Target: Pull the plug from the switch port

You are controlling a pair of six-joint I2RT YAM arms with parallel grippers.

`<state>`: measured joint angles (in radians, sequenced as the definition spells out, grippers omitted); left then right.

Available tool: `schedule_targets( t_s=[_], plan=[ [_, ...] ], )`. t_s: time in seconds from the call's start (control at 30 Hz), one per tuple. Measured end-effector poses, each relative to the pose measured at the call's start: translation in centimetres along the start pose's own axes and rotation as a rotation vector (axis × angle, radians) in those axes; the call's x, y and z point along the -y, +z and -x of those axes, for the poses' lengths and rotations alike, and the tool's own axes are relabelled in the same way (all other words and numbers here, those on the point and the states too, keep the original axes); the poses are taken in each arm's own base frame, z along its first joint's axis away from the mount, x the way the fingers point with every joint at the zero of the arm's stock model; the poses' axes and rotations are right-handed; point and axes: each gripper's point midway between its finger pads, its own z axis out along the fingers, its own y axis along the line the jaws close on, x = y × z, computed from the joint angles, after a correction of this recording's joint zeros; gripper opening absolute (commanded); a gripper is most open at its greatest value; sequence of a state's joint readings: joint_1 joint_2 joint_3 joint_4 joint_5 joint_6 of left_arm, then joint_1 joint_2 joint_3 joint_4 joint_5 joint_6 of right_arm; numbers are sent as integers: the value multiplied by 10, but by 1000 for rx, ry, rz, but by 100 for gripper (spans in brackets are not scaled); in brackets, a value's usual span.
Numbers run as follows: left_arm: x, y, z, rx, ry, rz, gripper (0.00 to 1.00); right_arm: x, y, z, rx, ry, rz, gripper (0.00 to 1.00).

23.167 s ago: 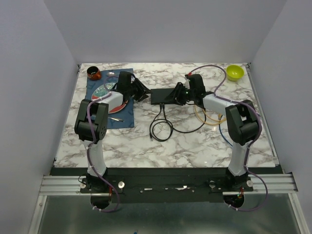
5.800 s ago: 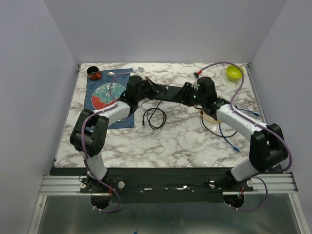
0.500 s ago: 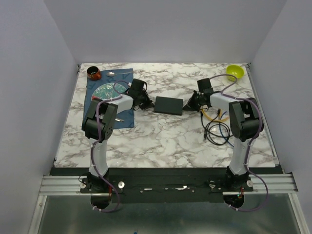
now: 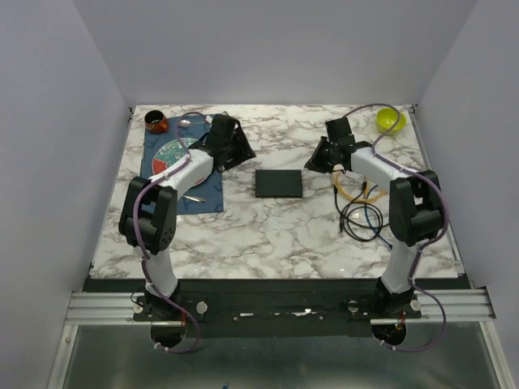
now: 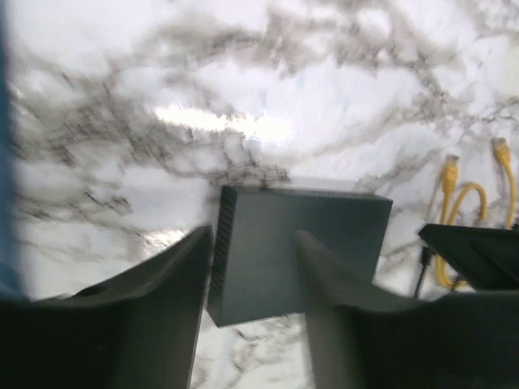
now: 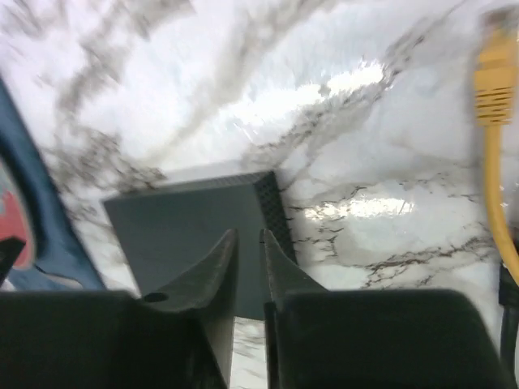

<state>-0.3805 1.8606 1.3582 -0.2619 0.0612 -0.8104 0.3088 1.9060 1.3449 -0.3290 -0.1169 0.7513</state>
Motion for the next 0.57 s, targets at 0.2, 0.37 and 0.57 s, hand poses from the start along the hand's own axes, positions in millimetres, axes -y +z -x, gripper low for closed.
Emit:
schedule_targets(
  t_s=[0.2, 0.37, 0.57],
  plan=[
    [10, -66, 65, 223, 50, -5, 99, -21, -72, 53, 271, -62, 29, 46],
    [-1, -87, 62, 257, 44, 4, 99, -32, -120, 45, 413, -152, 130, 99],
    [-9, -87, 53, 238, 34, 19, 99, -45, -141, 11, 472, -287, 241, 100]
  ],
)
